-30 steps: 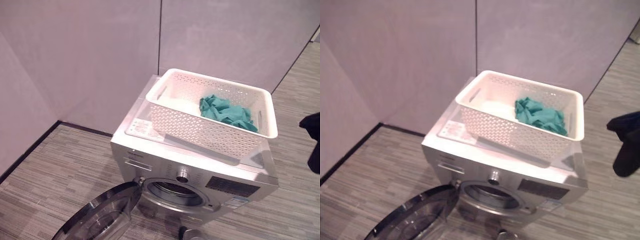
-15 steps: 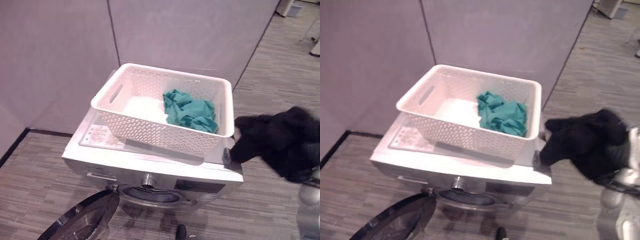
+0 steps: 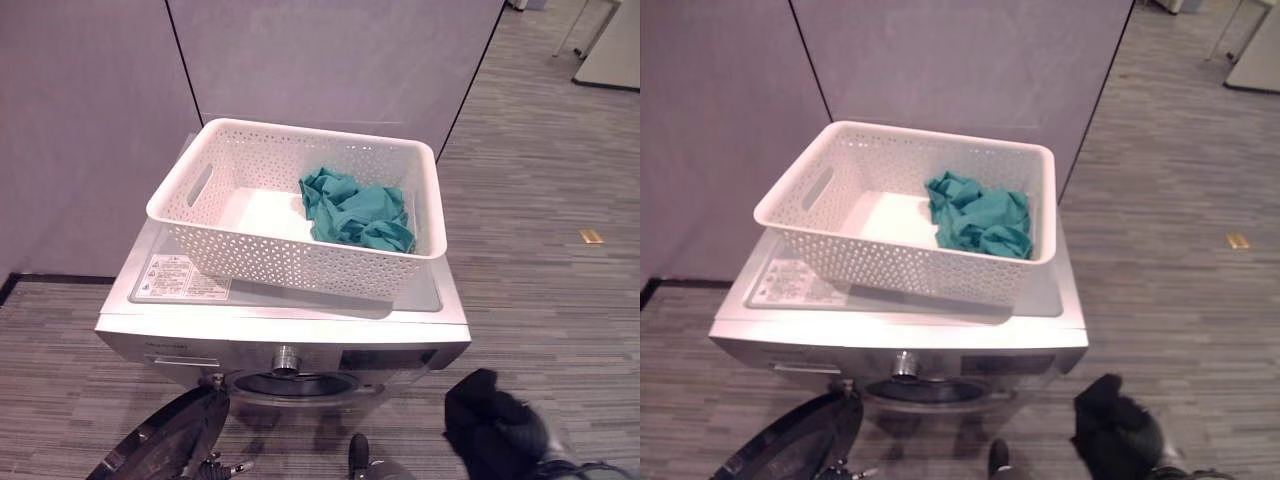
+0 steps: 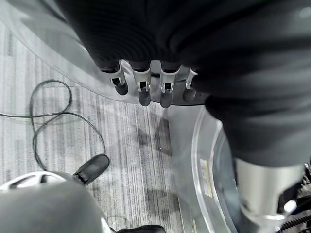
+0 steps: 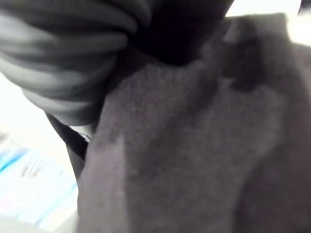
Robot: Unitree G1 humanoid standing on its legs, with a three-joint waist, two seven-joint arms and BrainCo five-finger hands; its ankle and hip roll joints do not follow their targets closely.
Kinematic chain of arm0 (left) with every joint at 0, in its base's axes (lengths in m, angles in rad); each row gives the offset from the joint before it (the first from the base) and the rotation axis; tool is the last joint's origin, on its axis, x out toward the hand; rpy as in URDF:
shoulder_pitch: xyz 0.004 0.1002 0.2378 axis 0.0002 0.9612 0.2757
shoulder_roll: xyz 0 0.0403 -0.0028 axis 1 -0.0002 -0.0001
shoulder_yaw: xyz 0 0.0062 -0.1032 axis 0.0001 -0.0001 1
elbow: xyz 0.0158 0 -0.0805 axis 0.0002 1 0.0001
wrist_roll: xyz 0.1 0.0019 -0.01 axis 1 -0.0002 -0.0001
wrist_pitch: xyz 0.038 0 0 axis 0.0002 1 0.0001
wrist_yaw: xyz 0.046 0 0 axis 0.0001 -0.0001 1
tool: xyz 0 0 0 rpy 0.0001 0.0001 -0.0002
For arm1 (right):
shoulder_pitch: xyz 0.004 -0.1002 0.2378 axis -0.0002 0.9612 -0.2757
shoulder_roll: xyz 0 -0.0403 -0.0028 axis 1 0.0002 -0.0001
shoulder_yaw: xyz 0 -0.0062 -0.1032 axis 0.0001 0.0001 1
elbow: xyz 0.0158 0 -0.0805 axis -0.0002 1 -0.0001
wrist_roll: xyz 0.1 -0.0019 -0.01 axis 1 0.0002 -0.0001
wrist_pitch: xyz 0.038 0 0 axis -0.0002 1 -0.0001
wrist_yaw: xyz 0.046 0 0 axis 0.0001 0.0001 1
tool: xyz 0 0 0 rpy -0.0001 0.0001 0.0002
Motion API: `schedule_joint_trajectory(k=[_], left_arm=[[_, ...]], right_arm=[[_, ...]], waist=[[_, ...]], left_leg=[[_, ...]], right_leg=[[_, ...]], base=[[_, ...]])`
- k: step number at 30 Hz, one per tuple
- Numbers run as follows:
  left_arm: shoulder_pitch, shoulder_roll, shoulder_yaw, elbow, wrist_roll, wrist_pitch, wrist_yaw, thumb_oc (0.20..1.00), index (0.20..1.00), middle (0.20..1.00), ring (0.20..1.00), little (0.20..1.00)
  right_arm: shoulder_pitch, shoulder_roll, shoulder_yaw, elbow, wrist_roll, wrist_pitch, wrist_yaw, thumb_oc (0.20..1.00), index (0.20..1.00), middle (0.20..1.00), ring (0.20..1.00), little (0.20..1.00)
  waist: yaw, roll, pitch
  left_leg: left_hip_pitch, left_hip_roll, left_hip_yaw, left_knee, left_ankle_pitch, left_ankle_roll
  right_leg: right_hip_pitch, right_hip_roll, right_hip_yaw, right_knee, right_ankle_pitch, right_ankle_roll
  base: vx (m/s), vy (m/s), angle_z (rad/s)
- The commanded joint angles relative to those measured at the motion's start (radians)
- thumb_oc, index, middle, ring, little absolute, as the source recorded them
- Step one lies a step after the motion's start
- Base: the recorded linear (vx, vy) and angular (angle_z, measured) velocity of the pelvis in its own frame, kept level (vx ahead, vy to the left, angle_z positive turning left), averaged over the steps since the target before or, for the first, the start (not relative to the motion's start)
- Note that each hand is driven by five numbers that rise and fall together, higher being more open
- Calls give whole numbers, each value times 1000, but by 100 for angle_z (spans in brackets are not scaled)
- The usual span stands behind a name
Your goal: Grab the laundry basket,head to the washer,open it,put in the laundry and shut it.
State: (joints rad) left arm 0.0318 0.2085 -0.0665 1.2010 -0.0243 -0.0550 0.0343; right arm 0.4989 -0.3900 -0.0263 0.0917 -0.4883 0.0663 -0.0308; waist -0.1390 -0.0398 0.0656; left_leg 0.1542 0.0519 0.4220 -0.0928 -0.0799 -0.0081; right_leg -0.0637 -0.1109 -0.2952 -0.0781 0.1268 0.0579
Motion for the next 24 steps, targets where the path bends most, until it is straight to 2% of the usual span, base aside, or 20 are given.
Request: schedule_joint_trajectory(k=[1,2,4,5,7,14,19,24], left_arm=[[-42,43,3,53,-12,-31,15,1000,1000,1000,1000,1000],[-62,45,-15,45,-16,-38,20,1000,1000,1000,1000,1000],[-72,47,-22,41,-17,-39,24,1000,1000,1000,1000,1000],[-87,47,-41,29,-23,-46,29,1000,1000,1000,1000,1000],[-93,47,-43,26,-23,-46,32,1000,1000,1000,1000,1000],[-116,32,-101,2,-37,-54,55,1000,1000,1000,1000,1000],[-141,25,-143,-7,-37,-55,64,1000,1000,1000,1000,1000],[-156,29,-162,-21,-35,-57,78,1000,1000,1000,1000,1000]], right_arm=[[-65,-10,-6,-30,68,-74,7,200,200,200,200,200],[-97,-14,46,-6,83,-83,17,200,200,200,200,200],[-120,-11,73,13,95,-87,16,200,200,200,200,200],[-157,-13,131,35,108,-91,23,200,200,200,200,200],[-171,-10,146,48,113,-94,20,200,200,200,200,200],[-275,33,273,184,220,-92,-13,200,200,200,200,200],[-321,63,333,260,298,-91,-37,200,200,200,200,200],[-332,61,367,274,320,-92,-41,200,200,200,200,200]], waist=[[30,-11,-16],[47,-16,-1],[52,-21,7],[72,-25,27],[73,-27,32],[127,-18,105],[145,-6,133],[148,-5,151]], left_leg=[[-56,-31,-18,27,-78,74],[-74,-30,-31,29,-70,69],[-87,-29,-41,33,-65,66],[-111,-27,-61,37,-55,60],[-121,-27,-70,41,-52,58],[-198,-28,-146,46,-8,43],[-240,-33,-188,31,26,29],[-260,-35,-196,28,36,27]], right_leg=[[71,-133,10,49,-60,130],[70,-134,-4,45,-64,128],[68,-135,-13,46,-66,127],[66,-137,-30,47,-73,123],[66,-137,-38,47,-77,121],[49,-145,-112,69,-104,104],[36,-153,-166,76,-109,98],[19,-158,-179,84,-104,100]], base=[[-69,-13,1],[-69,-14,8],[-77,-30,31],[-83,-37,54],[-50,-26,50],[-77,-20,47],[-53,-14,55],[-32,8,22]])
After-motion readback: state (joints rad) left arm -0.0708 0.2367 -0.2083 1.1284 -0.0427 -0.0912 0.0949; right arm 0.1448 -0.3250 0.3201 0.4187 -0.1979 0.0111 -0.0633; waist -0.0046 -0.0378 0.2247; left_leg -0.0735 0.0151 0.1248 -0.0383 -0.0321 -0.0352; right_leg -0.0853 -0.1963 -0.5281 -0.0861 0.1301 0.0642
